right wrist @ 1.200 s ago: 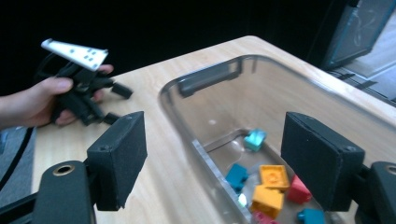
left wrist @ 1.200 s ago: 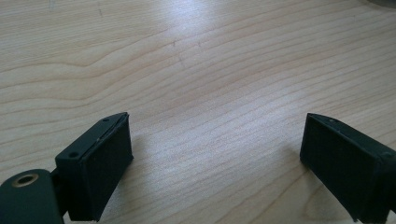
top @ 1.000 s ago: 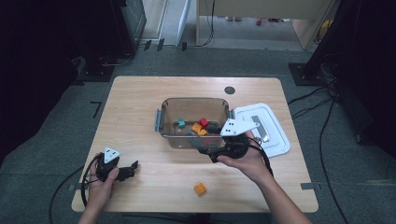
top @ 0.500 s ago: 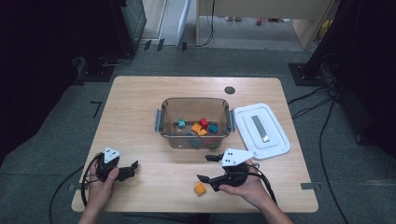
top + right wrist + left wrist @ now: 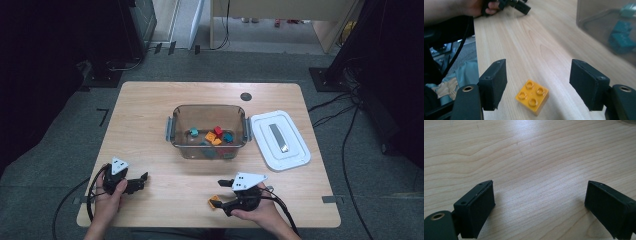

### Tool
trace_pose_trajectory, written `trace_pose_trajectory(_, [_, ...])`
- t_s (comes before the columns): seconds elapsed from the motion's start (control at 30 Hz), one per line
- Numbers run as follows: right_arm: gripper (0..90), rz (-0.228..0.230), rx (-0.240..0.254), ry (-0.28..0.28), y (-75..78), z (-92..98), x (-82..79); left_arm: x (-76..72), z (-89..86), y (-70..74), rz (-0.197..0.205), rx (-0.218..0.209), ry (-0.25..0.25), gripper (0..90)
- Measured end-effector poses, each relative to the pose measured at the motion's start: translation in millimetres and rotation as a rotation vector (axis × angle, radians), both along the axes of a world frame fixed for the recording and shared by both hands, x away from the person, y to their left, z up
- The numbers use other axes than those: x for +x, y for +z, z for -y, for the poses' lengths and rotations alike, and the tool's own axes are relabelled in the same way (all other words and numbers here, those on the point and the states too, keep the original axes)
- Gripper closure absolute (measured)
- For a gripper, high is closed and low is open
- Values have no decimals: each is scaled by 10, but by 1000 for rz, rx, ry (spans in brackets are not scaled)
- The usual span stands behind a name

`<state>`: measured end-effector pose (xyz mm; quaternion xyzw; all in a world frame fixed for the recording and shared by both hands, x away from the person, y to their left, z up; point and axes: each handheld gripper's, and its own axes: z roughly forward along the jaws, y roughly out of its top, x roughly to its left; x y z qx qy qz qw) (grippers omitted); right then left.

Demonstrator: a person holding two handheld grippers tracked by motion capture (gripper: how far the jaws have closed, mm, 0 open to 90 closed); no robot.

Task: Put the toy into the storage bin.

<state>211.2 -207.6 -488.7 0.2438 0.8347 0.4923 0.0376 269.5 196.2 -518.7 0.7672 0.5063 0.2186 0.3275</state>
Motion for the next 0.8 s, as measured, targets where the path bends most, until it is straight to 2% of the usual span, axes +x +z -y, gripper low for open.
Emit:
trace_pose_trajectory(0.63, [342,-6,-130,16,-284,-121,-73,0,0,0,0,0,0,91])
trace_pose_trajectory(0.8, [343,15,-171,21,-325,-170,-108,0,0,0,0,0,0,91])
